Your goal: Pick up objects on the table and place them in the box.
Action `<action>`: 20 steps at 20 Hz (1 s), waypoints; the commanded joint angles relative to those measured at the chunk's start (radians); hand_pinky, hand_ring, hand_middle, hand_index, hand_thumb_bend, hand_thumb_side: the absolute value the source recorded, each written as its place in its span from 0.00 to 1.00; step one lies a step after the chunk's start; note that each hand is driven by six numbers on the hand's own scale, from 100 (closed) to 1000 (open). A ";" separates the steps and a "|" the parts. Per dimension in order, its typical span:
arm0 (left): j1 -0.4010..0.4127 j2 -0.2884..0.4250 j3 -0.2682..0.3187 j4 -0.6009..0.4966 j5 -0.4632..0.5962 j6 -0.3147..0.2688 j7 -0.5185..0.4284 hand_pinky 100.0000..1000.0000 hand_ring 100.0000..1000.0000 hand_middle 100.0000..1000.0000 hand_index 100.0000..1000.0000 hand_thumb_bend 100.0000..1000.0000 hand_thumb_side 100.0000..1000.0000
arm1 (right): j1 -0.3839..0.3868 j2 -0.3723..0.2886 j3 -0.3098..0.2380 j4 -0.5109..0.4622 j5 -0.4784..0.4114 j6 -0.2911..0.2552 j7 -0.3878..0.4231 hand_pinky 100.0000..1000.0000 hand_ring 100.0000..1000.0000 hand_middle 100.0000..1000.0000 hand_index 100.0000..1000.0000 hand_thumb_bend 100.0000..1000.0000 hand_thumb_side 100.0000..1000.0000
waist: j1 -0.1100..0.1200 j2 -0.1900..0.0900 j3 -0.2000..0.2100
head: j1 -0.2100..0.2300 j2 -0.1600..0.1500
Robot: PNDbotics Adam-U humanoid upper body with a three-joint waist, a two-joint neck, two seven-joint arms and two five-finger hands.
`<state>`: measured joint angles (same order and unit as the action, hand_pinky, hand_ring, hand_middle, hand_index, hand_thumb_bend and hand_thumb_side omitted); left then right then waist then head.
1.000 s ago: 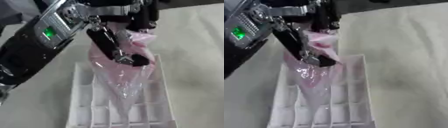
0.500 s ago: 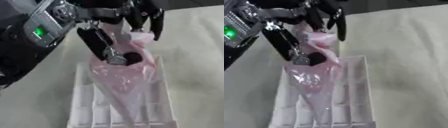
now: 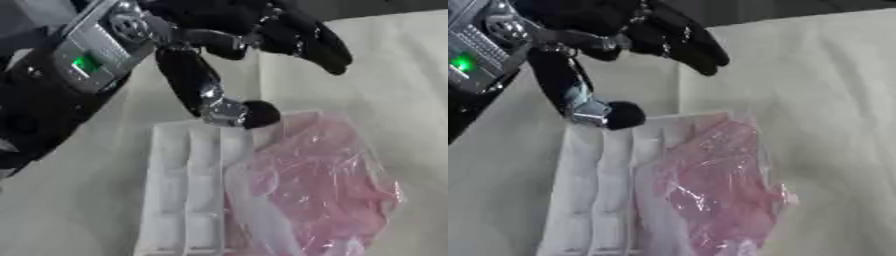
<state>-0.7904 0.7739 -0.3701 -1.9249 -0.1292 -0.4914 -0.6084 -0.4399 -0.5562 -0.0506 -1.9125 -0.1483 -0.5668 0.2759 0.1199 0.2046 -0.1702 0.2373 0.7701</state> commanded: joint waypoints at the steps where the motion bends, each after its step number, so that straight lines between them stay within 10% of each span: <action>1: -0.009 0.029 0.035 -0.006 -0.019 -0.102 -0.098 0.84 0.94 0.92 0.99 0.03 0.97 | -0.005 -0.022 -0.011 -0.011 0.001 -0.005 -0.001 0.62 0.75 0.80 0.77 0.00 0.88 | -0.011 -0.012 0.004 | 0.004 0.000; 6: 0.027 0.040 0.120 0.005 -0.059 -0.065 0.094 0.75 0.88 0.86 0.94 0.03 0.74 | -0.003 -0.021 -0.013 -0.012 0.001 -0.006 -0.002 0.62 0.75 0.80 0.77 0.00 0.87 | -0.014 -0.009 0.010 | 0.002 0.000; 8: 0.076 0.059 0.187 0.019 -0.076 -0.053 0.255 0.70 0.85 0.85 0.93 0.00 0.54 | 0.000 -0.022 -0.016 -0.016 0.002 -0.007 -0.005 0.62 0.74 0.80 0.77 0.00 0.87 | -0.015 -0.006 0.014 | -0.004 0.000; 9: 0.112 0.067 0.231 0.022 -0.084 -0.060 0.349 0.71 0.84 0.85 0.94 0.00 0.50 | 0.001 -0.023 -0.019 -0.018 0.003 -0.008 -0.008 0.62 0.74 0.80 0.77 0.00 0.87 | -0.016 -0.003 0.018 | -0.009 0.000; 10: 0.147 0.075 0.269 0.023 -0.092 -0.075 0.437 0.72 0.85 0.87 0.95 0.00 0.67 | 0.002 -0.024 -0.021 -0.021 0.004 -0.009 -0.010 0.62 0.74 0.80 0.77 0.00 0.85 | -0.016 -0.001 0.020 | -0.013 0.000; 12: 0.219 0.077 0.340 0.019 -0.118 -0.124 0.593 0.75 0.85 0.86 0.95 0.00 0.48 | 0.003 -0.025 -0.023 -0.027 0.007 -0.010 -0.014 0.62 0.74 0.80 0.77 0.00 0.87 | -0.019 0.006 0.026 | -0.021 0.000; 20: 0.391 -0.007 0.450 0.005 -0.007 -0.253 0.917 0.73 0.81 0.81 0.91 0.02 0.88 | -0.002 -0.023 -0.021 -0.063 0.012 -0.021 -0.026 0.62 0.74 0.80 0.77 0.00 0.87 | -0.035 0.039 0.054 | -0.022 0.000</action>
<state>-0.3946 0.7620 0.0547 -1.9030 -0.1741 -0.7338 0.2716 -0.4312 -0.5568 -0.0625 -1.9523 -0.1395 -0.5868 0.2540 0.0886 0.2582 -0.1171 0.2200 0.7702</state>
